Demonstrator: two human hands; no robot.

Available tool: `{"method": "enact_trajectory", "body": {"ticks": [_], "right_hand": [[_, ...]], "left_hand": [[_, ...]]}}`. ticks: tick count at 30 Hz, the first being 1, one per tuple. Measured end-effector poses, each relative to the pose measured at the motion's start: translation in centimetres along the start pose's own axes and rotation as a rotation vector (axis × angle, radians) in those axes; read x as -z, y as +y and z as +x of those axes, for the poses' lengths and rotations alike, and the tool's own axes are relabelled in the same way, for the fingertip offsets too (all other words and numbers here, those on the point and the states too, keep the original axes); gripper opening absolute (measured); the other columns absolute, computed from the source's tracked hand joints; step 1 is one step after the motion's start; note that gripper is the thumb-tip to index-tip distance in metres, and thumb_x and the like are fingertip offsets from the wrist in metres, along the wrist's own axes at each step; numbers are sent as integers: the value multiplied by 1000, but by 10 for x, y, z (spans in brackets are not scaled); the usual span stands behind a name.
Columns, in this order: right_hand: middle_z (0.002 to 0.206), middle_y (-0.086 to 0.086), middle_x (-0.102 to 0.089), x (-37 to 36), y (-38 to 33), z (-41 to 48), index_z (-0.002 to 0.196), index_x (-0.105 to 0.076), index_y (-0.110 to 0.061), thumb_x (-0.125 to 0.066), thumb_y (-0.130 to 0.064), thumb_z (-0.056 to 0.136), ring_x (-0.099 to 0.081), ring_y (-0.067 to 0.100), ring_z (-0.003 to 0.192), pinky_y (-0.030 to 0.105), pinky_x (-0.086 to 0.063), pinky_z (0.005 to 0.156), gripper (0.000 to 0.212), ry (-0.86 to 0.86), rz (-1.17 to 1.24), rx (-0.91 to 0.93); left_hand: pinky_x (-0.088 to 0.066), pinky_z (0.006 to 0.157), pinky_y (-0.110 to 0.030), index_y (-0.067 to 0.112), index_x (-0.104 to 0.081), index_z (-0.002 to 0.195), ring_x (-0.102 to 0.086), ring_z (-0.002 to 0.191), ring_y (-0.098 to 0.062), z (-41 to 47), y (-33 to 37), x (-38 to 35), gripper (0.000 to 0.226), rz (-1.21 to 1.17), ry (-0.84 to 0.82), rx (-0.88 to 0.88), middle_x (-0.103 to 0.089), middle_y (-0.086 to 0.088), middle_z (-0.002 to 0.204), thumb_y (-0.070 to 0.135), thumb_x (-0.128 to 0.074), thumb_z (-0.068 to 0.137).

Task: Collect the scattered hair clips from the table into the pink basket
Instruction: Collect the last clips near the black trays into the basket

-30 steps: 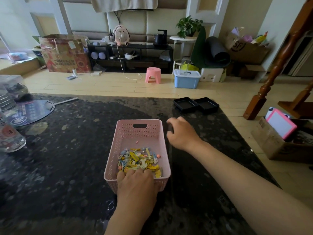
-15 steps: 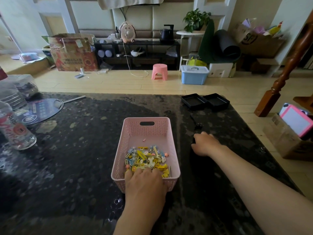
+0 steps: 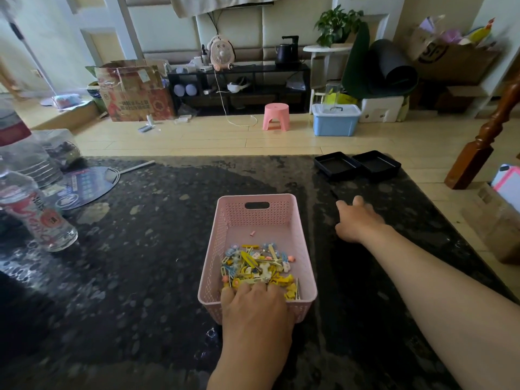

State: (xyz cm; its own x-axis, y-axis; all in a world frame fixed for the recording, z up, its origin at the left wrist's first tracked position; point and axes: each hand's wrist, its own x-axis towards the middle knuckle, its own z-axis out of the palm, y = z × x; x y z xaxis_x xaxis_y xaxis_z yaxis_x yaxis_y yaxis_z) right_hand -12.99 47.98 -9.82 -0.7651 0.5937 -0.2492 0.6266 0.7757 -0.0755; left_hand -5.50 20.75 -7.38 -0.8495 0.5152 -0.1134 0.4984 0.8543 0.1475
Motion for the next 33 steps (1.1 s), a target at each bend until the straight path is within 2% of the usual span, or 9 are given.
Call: {"method": "enact_trajectory", "body": {"ticks": [5,9,12,14,18,23,27,30,33], "right_hand": [[165,11,5,-10,2,13,156,-7,-34,-40,-36,101,1,40,150,58,-21,115,65,-111,28,-32],[157,15,-27,-13,2,15,149,-35,-27,-41,-36,100,-29,37,141,53,-33,109,50,-32,-12,-7],[133,14,-49,-13,5,11,122,-56,-25,-47,-33,98,-48,32,122,48,-44,98,27,83,-60,39],[117,9,-55,-13,8,5,103,-58,-26,-47,-32,98,-54,27,106,46,-49,90,14,112,13,48],[91,1,-57,-16,15,-14,82,-57,-28,-47,-30,96,-55,15,78,36,-52,70,18,220,241,51],[93,-3,-61,-14,18,-56,100,-60,-24,-53,-24,94,-60,12,80,28,-51,68,9,376,605,107],[106,-1,-60,-5,3,-93,124,-50,-25,-62,-24,91,-62,15,93,24,-48,68,34,342,862,103],[98,-7,-64,5,-15,-115,110,-59,-23,-66,-24,87,-62,9,86,21,-49,66,24,342,929,197],[89,-8,-66,11,-36,-136,99,-62,-23,-65,-26,86,-64,9,81,31,-58,73,14,282,890,324]], "left_hand": [[-25,101,-45,27,-54,108,-47,111,-21,3,0,0,21,-19,-12,0,-58,5,118,40,-41,98],[-26,102,-45,27,-54,107,-48,111,-20,4,0,1,19,-26,-17,1,-58,6,117,38,-41,99],[-26,101,-44,28,-54,106,-48,110,-18,5,0,1,19,-29,-12,-4,-58,7,116,41,-41,99],[-27,100,-43,29,-54,106,-48,109,-18,5,0,1,20,-22,-8,-7,-58,8,116,43,-41,99],[-28,100,-43,30,-54,107,-48,112,-18,4,0,0,26,5,-9,-12,-58,9,117,49,-40,97],[-28,99,-41,31,-53,106,-49,113,-17,1,0,1,25,39,2,-15,-58,9,118,50,-40,96],[-30,99,-41,31,-54,106,-50,113,-17,-1,1,0,27,47,23,-14,-59,9,117,51,-40,96],[-31,96,-40,31,-54,107,-52,112,-18,-1,1,-1,26,58,38,-10,-60,9,116,50,-40,96],[-31,92,-40,30,-54,109,-52,113,-18,-1,2,-3,26,89,57,-1,-60,8,118,48,-42,95]]}}
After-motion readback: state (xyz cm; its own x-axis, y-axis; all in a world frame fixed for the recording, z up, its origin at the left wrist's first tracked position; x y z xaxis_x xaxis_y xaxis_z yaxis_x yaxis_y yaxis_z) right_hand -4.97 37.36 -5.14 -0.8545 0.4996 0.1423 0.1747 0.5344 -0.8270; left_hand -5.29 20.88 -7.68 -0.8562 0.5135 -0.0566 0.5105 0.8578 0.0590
